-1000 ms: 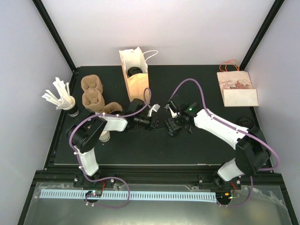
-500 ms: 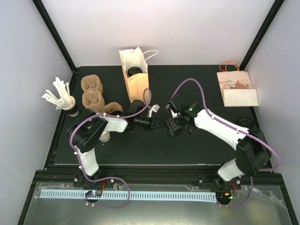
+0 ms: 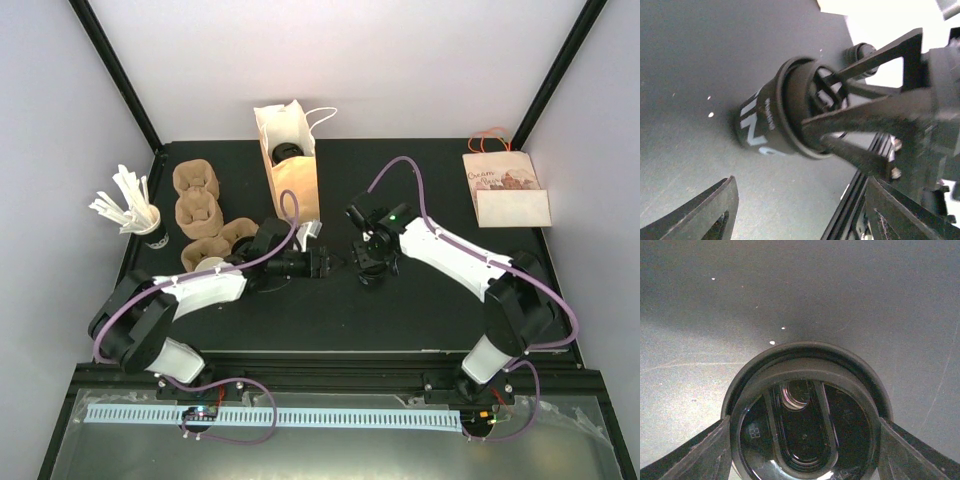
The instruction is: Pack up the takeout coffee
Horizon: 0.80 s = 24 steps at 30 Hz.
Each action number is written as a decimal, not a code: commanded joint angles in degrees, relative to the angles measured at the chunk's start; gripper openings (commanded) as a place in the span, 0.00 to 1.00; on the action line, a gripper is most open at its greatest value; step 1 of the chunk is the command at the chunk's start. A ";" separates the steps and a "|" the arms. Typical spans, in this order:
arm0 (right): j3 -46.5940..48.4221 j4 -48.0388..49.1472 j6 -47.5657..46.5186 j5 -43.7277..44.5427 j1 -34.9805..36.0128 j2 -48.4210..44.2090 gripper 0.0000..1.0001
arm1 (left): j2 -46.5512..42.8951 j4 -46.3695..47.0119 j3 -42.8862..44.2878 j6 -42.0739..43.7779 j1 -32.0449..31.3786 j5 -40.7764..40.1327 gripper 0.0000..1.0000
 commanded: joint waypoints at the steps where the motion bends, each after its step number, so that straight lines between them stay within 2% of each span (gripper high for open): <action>1: 0.18 0.01 4.31 1.46 0.41 -1.85 0.73 | -1.46 -0.18 -1.97 1.36 -0.50 -2.75 0.72; 8: -0.92 0.97 3.53 1.67 0.46 -6.08 0.97 | -2.84 -2.66 -1.80 3.23 -0.43 -2.92 0.73; 10: -1.17 1.51 3.14 1.15 0.44 -7.69 1.00 | -2.97 -2.49 -2.03 3.28 -0.50 -2.71 0.74; 13: -0.92 1.95 0.46 -0.42 0.38 -9.51 0.99 | -2.84 -2.70 -2.16 3.40 -0.44 -2.03 0.74; 19: 0.17 4.03 -20.61 -4.34 0.34 -11.23 0.94 | -1.71 -1.35 -2.55 3.75 -0.44 1.24 0.76; 21: -0.70 7.42 -29.07 -6.79 0.38 -12.52 0.93 | -2.01 -0.81 -3.33 3.44 -0.44 0.82 0.77; 24: -6.45 16.71 -42.34 -12.78 0.33 -19.43 0.94 | -2.90 -0.90 -4.71 2.73 -0.42 0.01 0.80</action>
